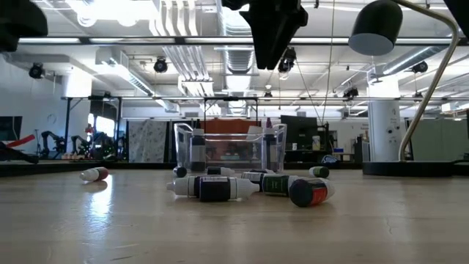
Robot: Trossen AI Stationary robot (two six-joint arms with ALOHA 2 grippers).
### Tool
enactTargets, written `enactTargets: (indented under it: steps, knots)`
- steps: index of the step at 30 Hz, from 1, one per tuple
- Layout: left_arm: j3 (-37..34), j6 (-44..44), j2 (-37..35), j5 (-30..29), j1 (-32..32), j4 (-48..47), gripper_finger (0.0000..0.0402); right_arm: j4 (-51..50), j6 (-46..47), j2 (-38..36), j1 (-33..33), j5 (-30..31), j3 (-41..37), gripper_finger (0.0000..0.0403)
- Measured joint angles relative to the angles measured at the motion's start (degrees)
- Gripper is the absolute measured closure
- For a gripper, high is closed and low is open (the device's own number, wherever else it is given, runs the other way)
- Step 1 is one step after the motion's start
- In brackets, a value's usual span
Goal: Pick & Place food coloring
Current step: Put the large blue food coloring bottle into the transparent bin
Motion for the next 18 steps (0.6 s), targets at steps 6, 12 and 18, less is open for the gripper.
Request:
enactTargets:
  steps: [6,12,18]
  knots:
    - [-0.02,-0.24,0.1,-0.24,0.64,-0.69,0.0239,0.15,-0.91,0.0,-0.17,0.56,-0.01,0.0237]
    - [-0.23,1.14,-0.36,-0.48,0.79,-2.12,0.0239,1.56,-1.75,0.0,-0.23,0.89,-0.96,0.0236]
    - [3.58,43.63,-1.63,-1.92,0.23,-1.43,0.0239,2.56,-8.74,0.02,-0.21,0.87,-3.39,0.0236]
